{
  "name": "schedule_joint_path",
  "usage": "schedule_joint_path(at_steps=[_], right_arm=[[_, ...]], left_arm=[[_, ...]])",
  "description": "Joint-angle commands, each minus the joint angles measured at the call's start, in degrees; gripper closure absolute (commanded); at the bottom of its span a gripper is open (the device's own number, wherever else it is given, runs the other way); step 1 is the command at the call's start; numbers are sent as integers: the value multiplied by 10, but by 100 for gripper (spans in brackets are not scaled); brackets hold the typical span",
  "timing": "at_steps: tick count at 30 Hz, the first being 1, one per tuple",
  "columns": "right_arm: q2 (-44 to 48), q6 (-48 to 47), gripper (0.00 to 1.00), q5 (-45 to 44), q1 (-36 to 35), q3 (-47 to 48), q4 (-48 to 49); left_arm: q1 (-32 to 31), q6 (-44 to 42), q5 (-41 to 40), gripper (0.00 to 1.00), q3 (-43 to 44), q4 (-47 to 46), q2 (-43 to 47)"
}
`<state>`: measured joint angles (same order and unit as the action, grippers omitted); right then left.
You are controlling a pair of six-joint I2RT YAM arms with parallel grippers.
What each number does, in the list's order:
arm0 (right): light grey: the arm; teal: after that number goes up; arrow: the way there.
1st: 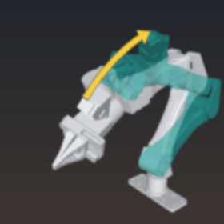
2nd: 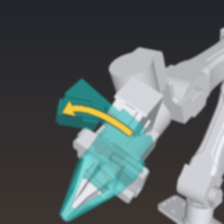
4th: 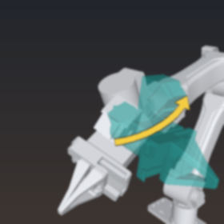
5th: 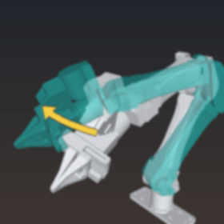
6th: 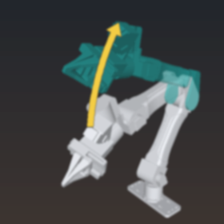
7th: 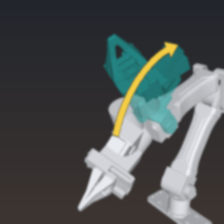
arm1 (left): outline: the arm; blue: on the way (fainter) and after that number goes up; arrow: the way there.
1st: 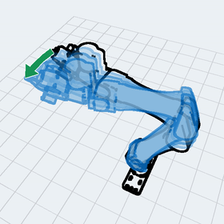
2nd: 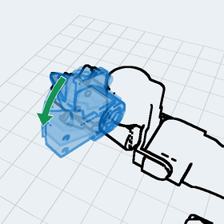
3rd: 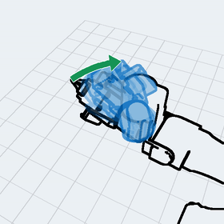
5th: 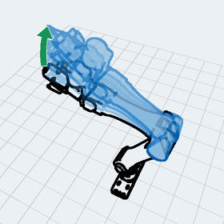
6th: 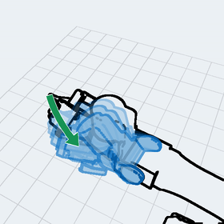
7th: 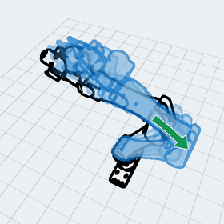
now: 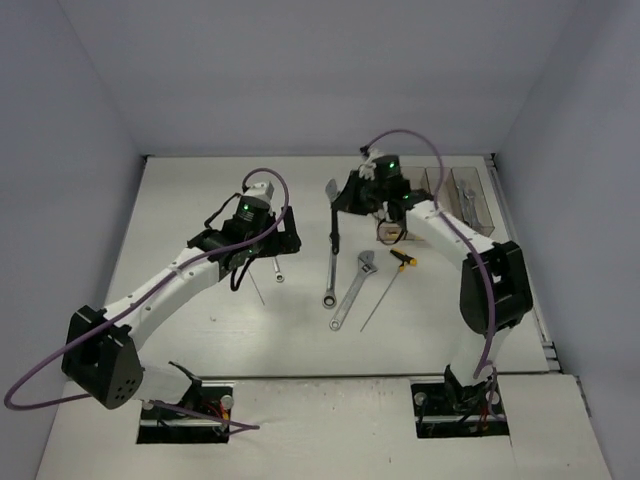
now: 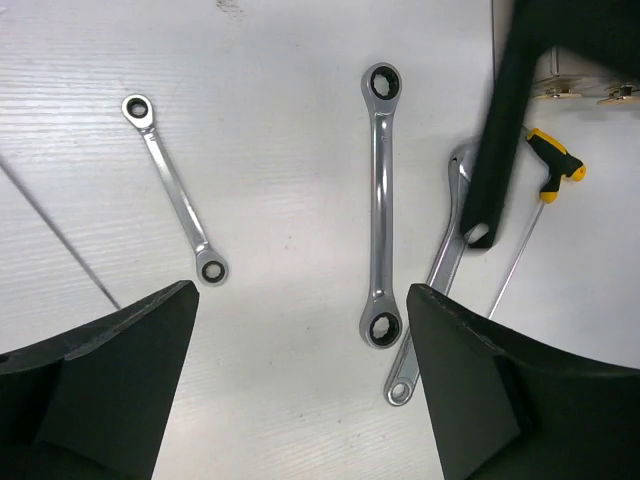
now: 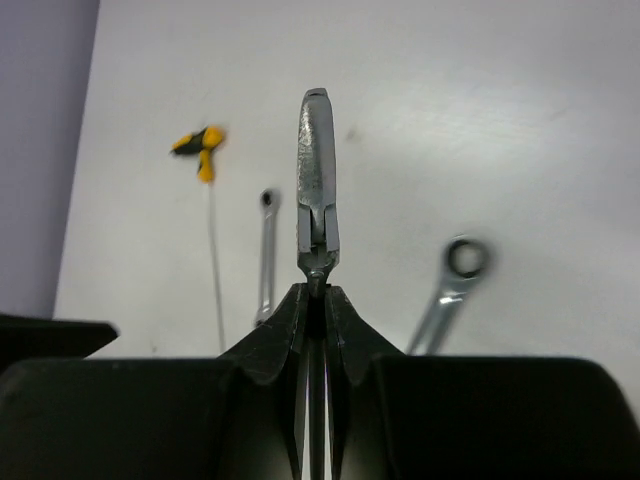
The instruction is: Sort the tools into containers
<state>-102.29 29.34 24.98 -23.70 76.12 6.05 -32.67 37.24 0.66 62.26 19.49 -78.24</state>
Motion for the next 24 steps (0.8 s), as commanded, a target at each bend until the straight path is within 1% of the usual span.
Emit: schedule_joint_path(at_steps=[1,3,4,7,10,14,18,20,24], right_arm=[[61,-167,100,-87,97,78,-145],[61,-222,100,-146,140,115,-196],[59,-246,100,-167,161,127,-206],[41,-288,100,-207,225,158,-213],[-13,-312,100,-237,259,209,-212],[-100,-355,100,-247,265,271,-211],[-173,-367,100,-247,265,326,-210],[-198,-364,100,-247,264,343,-211],[-248,-365,100,-292,261,352,-211]], left_arm=[[-1,-18,-26,17,11,65,45],[-2,-20,-32,16,-1,83,70],[-1,-22,-34,16,-7,93,79],[-1,-26,-33,14,-25,112,104],[0,-35,-46,14,-30,138,133],[0,-42,-64,13,-37,159,156],[0,-40,-52,13,-47,162,166],[0,-35,-39,13,-49,162,168],[0,-35,-18,13,-36,166,168]])
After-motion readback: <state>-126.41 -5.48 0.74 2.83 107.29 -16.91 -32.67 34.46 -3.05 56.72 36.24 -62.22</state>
